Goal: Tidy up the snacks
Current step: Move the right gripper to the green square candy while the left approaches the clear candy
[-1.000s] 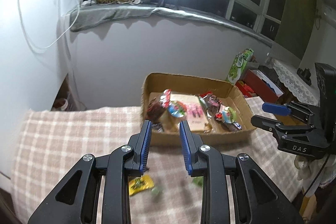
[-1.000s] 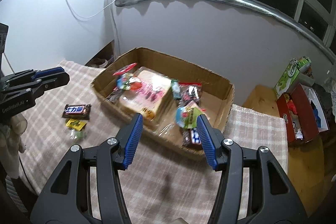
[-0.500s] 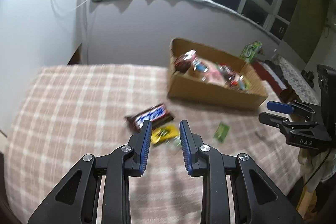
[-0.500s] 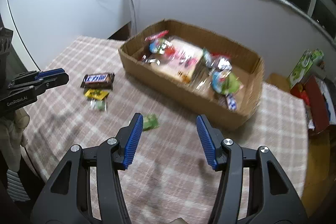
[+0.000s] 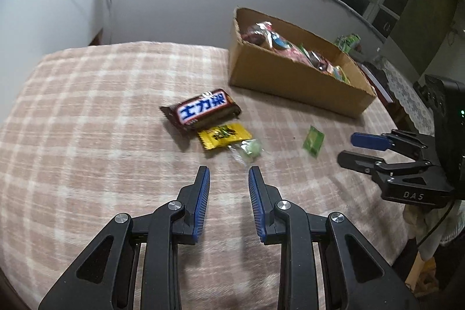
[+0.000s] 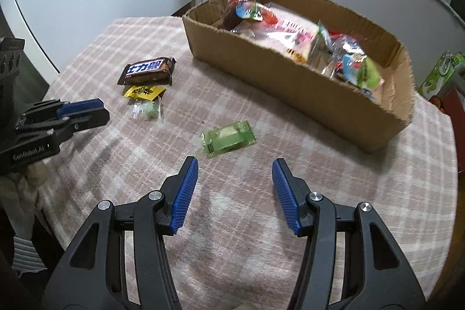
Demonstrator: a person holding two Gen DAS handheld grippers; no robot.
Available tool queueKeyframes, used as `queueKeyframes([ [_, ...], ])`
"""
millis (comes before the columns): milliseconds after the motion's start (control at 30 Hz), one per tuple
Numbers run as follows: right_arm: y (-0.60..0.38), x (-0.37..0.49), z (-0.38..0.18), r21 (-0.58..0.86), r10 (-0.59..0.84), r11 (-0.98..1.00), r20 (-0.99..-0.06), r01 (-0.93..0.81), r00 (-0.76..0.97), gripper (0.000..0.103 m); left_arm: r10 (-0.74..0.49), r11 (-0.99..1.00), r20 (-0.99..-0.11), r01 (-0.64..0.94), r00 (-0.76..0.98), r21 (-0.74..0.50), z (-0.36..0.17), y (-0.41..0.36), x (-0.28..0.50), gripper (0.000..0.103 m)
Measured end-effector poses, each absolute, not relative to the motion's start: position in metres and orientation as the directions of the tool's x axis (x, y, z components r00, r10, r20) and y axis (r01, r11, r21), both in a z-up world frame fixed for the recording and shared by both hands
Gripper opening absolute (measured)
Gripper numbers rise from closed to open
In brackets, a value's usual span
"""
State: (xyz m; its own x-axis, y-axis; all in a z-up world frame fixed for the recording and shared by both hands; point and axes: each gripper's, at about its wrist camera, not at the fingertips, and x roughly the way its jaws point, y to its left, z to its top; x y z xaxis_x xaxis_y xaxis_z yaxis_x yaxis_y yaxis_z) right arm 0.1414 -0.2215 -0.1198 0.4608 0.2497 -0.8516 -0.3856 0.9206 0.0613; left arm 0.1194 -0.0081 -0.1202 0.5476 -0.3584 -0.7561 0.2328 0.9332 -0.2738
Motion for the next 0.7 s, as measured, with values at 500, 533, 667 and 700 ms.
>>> queueKeyframes([
  [500,-0.212,0.165,-0.142,0.119,0.281,0.915,-0.873,-0.384,0.399,0.053,-0.364,0.929,-0.782,0.256,0.506,-0.267,-0.135,-0.021,0.141,0.026],
  [533,-0.211,0.166,-0.142,0.121,0.283,0.915,-0.873,-0.385,0.398,0.053,-0.363,0.929,-0.782,0.258,0.507,-0.263,-0.135,-0.021,0.143,0.026],
  [667,-0.206,0.171,-0.142,0.117,0.282,0.914,-0.872,-0.389,0.400,0.053,-0.363,0.928,-0.780,0.269,0.510,-0.256,-0.134,-0.023,0.147,0.026],
  [700,-0.204,0.172,-0.142,0.117,0.283,0.913,-0.872,-0.390,0.400,0.053,-0.365,0.927,-0.779,0.275,0.509,-0.255,-0.134,-0.024,0.148,0.026],
])
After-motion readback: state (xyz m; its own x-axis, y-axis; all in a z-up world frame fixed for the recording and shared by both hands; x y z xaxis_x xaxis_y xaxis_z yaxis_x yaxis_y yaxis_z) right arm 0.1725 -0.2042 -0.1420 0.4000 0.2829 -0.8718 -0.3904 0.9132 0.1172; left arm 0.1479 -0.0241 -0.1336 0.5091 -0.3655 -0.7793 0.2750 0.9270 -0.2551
